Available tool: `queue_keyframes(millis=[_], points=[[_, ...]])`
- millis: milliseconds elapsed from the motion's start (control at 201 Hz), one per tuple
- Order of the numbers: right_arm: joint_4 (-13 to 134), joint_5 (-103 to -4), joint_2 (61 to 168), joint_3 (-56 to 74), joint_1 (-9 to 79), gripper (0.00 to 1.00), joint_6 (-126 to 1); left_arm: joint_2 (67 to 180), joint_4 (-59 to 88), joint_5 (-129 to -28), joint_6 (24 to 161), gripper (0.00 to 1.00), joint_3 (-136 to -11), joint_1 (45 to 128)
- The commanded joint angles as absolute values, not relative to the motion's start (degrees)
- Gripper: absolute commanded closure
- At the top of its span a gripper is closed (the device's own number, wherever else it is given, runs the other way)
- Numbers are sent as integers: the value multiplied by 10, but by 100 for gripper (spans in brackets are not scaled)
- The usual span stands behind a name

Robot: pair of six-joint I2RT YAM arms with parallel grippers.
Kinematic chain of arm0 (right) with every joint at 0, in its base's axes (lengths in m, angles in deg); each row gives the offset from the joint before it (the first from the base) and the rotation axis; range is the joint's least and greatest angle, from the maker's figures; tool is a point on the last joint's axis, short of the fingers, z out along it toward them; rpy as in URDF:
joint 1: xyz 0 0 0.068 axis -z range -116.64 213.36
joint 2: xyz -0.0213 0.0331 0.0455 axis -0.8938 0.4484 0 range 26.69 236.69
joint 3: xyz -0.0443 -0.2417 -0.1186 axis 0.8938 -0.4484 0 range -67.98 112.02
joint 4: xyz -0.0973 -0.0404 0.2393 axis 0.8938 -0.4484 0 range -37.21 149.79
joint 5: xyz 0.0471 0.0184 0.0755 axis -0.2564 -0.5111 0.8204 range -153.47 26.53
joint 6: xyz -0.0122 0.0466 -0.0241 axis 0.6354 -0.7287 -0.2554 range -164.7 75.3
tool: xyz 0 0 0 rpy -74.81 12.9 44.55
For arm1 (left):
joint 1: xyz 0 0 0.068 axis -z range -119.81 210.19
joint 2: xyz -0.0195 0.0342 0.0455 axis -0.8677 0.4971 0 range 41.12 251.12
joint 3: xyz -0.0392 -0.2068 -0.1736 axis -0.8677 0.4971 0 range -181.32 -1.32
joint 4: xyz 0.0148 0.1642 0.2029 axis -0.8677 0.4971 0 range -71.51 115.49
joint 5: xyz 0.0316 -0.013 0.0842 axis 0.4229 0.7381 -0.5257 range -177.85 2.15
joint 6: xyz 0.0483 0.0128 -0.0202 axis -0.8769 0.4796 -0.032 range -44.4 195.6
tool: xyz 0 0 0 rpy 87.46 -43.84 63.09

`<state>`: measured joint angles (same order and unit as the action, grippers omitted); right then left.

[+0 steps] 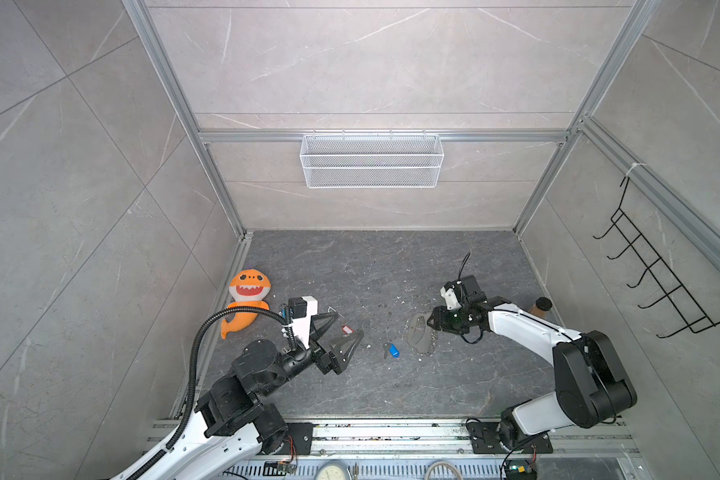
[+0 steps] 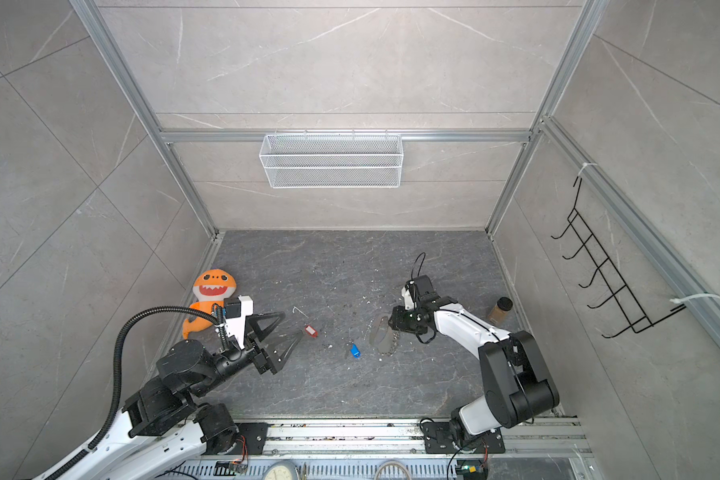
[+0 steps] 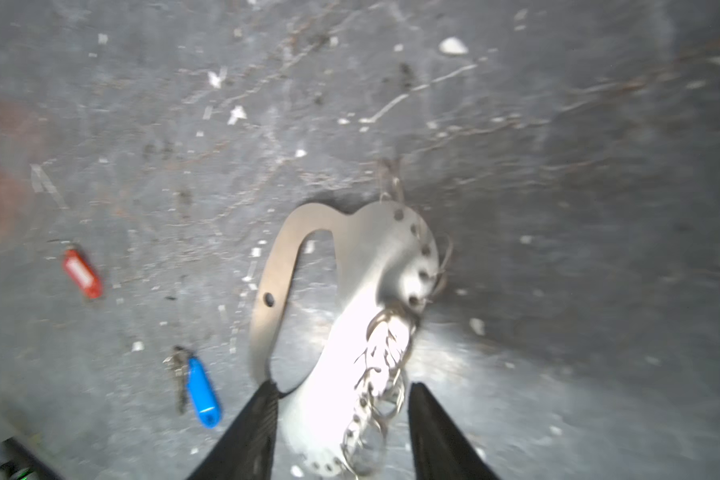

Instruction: Remove the keys from the keyring

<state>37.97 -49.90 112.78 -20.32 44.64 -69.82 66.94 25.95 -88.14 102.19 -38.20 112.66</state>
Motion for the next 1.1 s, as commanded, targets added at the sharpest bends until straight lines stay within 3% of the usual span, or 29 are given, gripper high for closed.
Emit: queue_keyframes(millis=[0, 234, 299, 324, 344, 523, 628, 896, 1091], points=[[368, -571, 1096, -218, 446, 34, -720, 666, 247, -910, 1011, 0, -387, 1126], [400, -593, 977, -232, 444, 28, -738, 664, 263, -1012, 1001, 0, -394, 1126], [423, -604, 939, -240, 440, 20, -740, 667, 260, -1062, 983, 0, -397, 1126], [429, -609, 927, -240, 437, 3, -739, 669, 260, -1088, 980, 0, -398, 1126], [430, -615, 918, -240, 434, 1, -739, 672, 260, -1111, 977, 0, -400, 1126], [454, -666, 840, -246, 417, 0, -729, 723, 179, -1272, 886, 0, -389, 1122], [473, -673, 804, -256, 416, 0, -727, 778, 125, -1296, 852, 0, -391, 1094], [497, -664, 757, -271, 416, 0, -716, 946, 142, -1208, 894, 0, -416, 822], [491, -664, 757, -264, 415, 0, -709, 1100, 55, -1316, 835, 0, -376, 774]])
